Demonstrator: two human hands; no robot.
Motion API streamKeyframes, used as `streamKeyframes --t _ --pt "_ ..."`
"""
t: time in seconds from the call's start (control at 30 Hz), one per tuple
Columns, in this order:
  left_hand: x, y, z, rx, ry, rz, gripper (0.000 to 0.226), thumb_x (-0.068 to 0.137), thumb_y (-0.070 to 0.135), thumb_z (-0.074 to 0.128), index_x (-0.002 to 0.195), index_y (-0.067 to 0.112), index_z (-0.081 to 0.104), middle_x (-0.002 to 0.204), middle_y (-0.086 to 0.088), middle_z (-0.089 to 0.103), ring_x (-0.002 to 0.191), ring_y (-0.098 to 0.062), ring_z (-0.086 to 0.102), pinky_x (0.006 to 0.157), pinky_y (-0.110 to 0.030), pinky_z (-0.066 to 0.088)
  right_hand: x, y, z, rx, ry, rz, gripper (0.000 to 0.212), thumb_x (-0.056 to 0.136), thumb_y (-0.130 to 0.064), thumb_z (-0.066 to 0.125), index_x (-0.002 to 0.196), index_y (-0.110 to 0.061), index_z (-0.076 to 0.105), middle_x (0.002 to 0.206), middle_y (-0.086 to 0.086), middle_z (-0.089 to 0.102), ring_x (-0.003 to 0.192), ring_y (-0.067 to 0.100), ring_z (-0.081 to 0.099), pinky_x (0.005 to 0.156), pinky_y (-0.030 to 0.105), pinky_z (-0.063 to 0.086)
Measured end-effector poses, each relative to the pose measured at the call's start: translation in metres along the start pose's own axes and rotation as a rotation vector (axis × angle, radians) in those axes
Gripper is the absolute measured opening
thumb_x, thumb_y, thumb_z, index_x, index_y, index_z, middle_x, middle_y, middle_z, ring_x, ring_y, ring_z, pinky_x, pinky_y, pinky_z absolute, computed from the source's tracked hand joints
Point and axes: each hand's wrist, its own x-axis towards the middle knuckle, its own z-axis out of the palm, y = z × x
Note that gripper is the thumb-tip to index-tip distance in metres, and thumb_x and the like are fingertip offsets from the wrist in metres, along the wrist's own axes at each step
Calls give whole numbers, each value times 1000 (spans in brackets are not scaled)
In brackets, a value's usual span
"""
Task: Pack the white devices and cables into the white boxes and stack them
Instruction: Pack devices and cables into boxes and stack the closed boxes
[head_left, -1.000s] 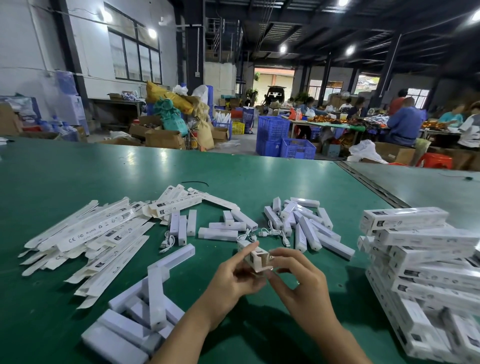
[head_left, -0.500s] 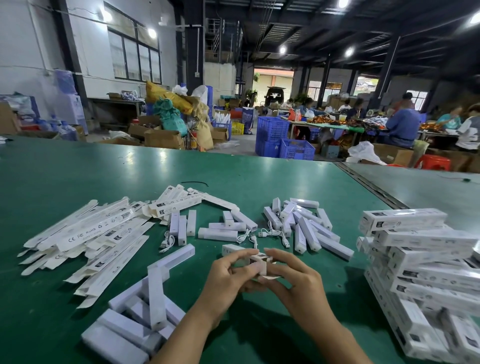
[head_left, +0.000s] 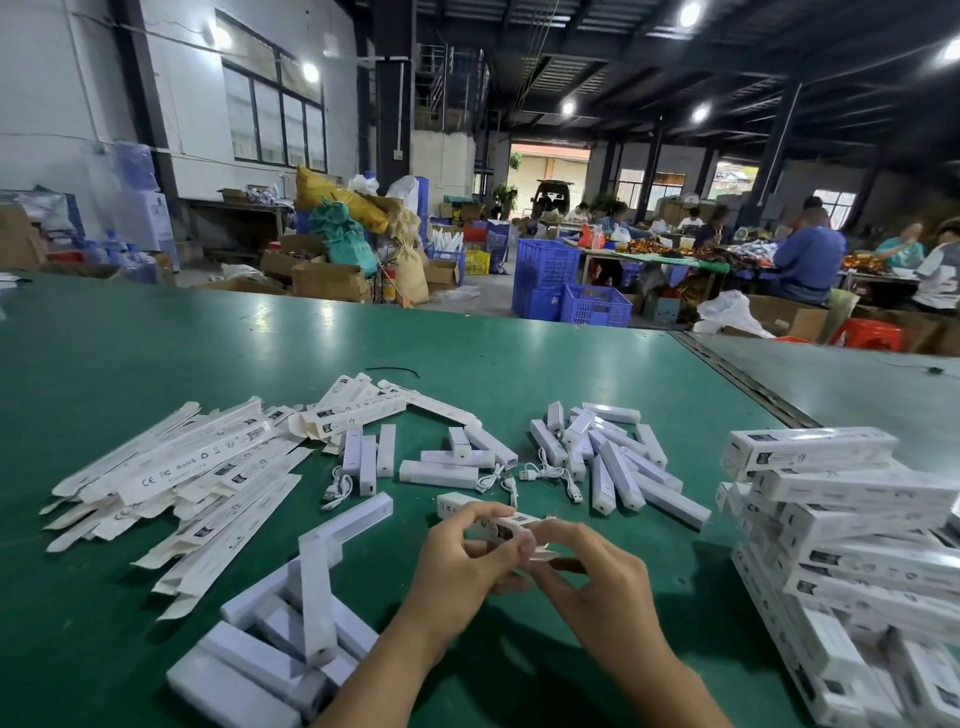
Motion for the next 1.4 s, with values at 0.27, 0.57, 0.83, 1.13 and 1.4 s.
streamKeyframes --t 0.27,0.57,0.83,1.13,1.4 --pt "5 -5 -4 74 15 -21 18 86 22 77 95 37 71 88 -10 77 72 -32 75 69 -36 60 1 3 0 -40 -17 4 31 69 1 85 94 -11 72 89 -7 73 79 1 71 69 27 60" --pt "4 -6 -1 -75 -31 -88 18 82 24 73 100 23 74 83 -14 72 69 -26 67 68 -35 57 2 6 2 -146 43 61 20 65 1 86 81 -4 77 95 5 70 74 7 68 70 23 57" --pt "6 -8 -1 -80 -4 -79 21 91 16 69 110 24 73 79 -6 69 67 -24 62 67 -33 55 -1 7 0 -83 -32 56 25 71 6 82 91 -8 77 100 -3 70 91 -1 65 78 10 52" --pt "6 -11 -2 -16 -14 -73 17 90 22 70 101 33 77 78 -2 69 67 -16 64 66 -28 54 0 9 0 -65 -17 54 13 76 0 78 86 -9 77 93 -7 69 84 0 66 74 18 56" --pt "1 -6 0 44 -33 -15 25 76 40 74 98 30 74 77 -1 69 70 -12 66 67 -25 54 -1 11 2 -59 7 80 13 74 0 81 83 -9 77 90 -7 69 81 0 66 73 12 54"
